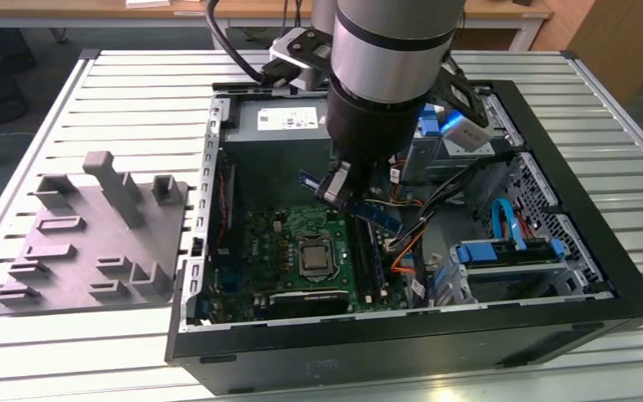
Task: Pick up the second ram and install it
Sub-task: 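Insert the second ram into the second slot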
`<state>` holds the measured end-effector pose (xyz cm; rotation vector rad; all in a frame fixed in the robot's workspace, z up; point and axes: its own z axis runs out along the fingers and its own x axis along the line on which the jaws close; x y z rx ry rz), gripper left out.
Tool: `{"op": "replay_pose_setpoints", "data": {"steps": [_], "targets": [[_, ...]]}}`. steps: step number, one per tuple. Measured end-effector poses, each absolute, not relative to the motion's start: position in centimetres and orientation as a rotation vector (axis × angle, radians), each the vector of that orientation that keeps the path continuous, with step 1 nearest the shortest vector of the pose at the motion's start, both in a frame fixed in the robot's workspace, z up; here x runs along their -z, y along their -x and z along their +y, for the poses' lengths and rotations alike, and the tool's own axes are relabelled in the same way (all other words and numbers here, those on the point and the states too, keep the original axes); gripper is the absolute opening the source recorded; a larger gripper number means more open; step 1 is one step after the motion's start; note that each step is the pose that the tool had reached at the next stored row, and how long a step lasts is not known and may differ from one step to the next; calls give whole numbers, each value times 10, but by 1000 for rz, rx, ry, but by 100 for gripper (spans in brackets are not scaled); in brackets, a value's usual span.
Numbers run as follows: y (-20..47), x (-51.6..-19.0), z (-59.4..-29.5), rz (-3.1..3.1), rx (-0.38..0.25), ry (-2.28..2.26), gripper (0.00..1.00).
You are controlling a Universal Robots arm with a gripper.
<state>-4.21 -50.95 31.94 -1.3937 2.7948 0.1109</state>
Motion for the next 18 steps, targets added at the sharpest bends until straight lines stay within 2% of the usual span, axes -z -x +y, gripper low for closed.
{"op": "replay_pose_setpoints", "data": {"steps": [18], "targets": [[42, -319, -509, 2894, -108, 1158, 14]]}}
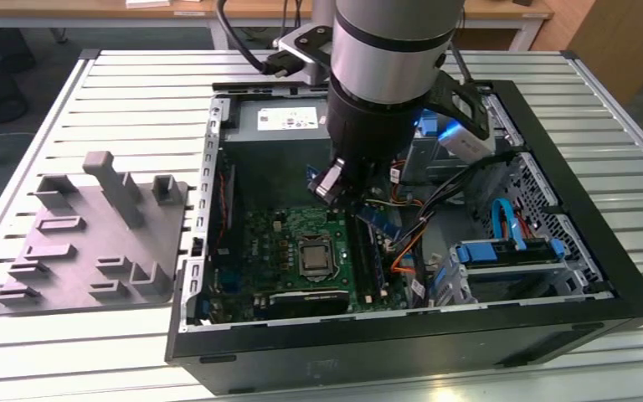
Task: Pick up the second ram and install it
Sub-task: 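Insert the second ram into the second slot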
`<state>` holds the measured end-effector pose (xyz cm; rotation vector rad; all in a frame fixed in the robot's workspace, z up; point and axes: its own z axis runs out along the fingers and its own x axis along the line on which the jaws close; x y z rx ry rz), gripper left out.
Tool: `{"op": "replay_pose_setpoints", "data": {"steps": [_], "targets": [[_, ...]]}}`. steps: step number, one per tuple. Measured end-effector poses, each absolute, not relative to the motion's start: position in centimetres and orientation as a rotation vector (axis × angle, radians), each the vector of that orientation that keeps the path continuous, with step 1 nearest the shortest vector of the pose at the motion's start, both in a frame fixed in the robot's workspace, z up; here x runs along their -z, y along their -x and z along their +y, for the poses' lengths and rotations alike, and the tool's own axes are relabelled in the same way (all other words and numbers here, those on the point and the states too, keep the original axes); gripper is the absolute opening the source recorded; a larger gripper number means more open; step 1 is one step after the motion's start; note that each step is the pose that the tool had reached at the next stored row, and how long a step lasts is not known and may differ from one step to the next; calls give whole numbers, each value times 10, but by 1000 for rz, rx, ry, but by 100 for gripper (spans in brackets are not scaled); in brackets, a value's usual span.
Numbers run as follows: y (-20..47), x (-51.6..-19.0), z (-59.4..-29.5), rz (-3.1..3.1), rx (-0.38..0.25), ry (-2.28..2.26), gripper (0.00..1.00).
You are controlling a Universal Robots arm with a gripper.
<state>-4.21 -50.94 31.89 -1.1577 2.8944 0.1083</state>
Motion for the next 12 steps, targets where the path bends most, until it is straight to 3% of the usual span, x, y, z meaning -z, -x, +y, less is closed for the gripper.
{"op": "replay_pose_setpoints", "data": {"steps": [12], "targets": [[42, -319, -509, 2947, -106, 1007, 14]]}}
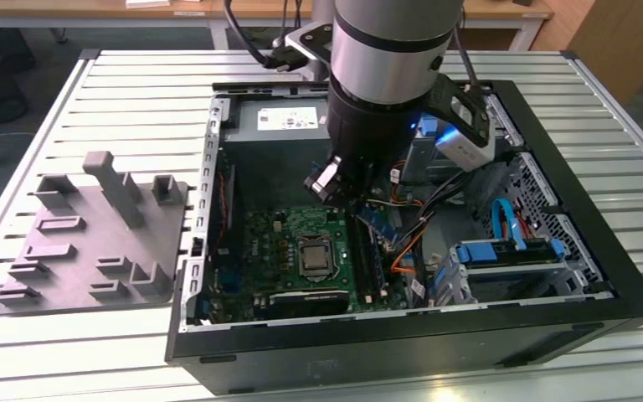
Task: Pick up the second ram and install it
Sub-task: 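Insert the second ram into the second slot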
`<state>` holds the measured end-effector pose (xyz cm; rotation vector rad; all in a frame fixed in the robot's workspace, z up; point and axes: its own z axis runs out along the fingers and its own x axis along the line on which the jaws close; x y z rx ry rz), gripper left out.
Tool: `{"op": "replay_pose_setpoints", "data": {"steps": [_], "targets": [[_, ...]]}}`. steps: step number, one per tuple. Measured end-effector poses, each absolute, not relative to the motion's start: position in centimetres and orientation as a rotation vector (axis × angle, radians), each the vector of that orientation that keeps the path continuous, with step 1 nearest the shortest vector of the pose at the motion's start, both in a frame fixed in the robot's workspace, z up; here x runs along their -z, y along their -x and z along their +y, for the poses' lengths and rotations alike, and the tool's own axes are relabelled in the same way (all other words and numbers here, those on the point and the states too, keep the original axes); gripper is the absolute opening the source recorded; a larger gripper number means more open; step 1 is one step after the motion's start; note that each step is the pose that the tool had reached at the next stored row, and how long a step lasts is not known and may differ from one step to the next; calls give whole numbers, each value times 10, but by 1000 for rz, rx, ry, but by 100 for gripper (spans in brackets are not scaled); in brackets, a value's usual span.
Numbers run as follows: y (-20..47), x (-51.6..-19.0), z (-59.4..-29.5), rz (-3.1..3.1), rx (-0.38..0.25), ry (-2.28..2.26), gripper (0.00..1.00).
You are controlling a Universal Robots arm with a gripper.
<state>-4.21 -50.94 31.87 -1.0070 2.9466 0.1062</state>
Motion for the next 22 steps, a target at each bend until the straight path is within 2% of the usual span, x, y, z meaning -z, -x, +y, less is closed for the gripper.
{"op": "replay_pose_setpoints", "data": {"steps": [22], "targets": [[42, -318, -509, 3022, -102, 727, 14]]}}
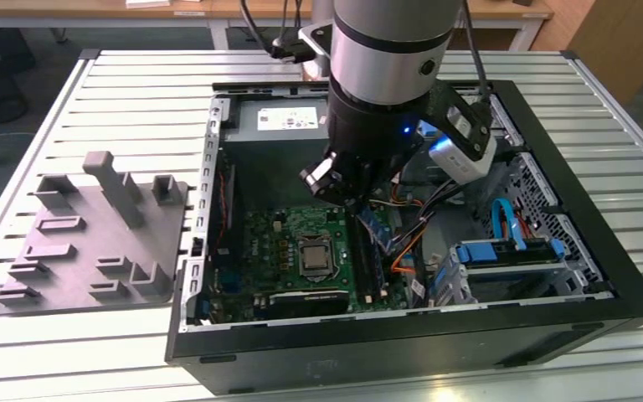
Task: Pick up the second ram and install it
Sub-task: 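Insert the second ram into the second slot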
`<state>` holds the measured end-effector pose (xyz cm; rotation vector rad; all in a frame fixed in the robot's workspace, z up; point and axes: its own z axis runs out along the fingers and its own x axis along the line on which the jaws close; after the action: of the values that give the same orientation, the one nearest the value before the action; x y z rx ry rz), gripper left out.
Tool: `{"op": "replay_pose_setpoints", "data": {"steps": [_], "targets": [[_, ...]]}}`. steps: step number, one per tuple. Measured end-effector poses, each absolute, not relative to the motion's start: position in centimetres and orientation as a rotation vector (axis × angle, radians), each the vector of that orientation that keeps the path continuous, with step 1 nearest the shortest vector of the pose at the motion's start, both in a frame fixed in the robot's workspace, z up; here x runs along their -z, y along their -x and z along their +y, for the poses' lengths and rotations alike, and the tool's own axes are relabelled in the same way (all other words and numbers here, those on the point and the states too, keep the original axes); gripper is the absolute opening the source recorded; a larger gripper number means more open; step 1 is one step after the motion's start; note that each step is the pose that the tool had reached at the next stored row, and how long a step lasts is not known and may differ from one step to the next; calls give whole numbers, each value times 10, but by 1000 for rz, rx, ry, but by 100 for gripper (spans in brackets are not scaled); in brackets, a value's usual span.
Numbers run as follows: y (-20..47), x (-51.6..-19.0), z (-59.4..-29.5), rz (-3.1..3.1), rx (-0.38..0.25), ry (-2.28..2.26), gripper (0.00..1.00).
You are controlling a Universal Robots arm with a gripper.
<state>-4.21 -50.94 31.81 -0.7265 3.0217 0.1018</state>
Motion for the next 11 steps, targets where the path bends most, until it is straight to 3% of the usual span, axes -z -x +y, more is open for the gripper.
{"op": "replay_pose_setpoints", "data": {"steps": [11], "targets": [[42, -318, -509, 3048, -99, 591, 14]]}}
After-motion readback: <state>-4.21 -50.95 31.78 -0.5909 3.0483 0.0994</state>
